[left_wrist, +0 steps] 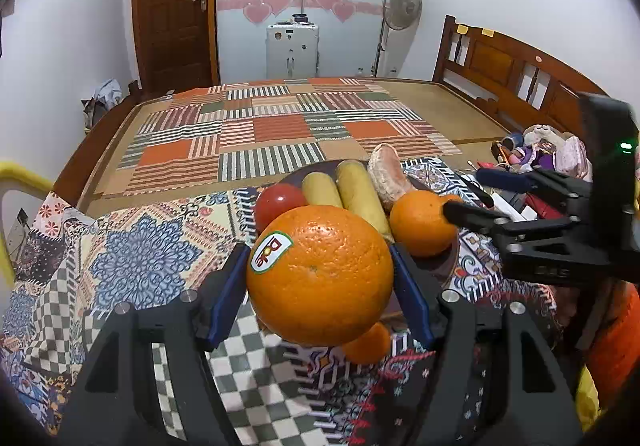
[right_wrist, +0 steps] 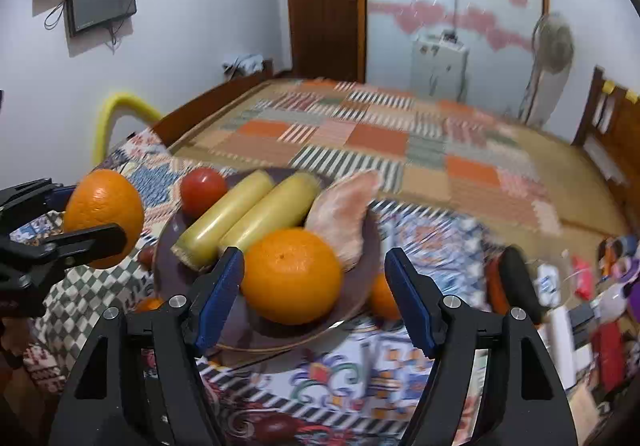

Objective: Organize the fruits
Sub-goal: 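Set the left tool's orange atop the tubes while the right places its orange on the plate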

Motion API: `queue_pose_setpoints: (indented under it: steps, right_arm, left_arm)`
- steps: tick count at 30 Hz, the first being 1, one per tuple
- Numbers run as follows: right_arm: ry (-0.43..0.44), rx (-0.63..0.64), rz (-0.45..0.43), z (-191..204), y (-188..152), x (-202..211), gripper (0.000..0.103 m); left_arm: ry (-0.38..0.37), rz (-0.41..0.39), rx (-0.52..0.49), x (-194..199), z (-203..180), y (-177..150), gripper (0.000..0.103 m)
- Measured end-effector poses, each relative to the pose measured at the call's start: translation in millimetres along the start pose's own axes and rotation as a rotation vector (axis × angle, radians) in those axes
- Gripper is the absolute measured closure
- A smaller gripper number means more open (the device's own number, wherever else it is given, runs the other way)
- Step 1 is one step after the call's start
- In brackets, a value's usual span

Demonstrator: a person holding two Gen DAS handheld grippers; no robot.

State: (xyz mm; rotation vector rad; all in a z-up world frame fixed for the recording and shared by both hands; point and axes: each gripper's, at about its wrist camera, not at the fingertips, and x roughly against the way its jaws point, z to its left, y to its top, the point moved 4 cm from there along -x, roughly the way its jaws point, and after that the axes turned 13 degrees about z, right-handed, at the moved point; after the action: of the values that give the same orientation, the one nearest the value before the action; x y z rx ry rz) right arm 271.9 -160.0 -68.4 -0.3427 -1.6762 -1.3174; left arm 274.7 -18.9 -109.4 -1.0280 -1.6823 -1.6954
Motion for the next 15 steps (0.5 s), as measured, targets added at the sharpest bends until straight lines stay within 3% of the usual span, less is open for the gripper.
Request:
queue_pose_setpoints:
  steps: [5,15]
  right_arm:
    - [-0.027,-0.024,-0.048,-16,0,13,0.029]
    - [-0.032,-0.076,-0.054,-44,-4,1,0.028]
  left_arm:
    - [0.003,0.000,-0.012,-10,-11,17,0.034]
    - [0.000,0.025,-0.021,-50,-30,57,0.034]
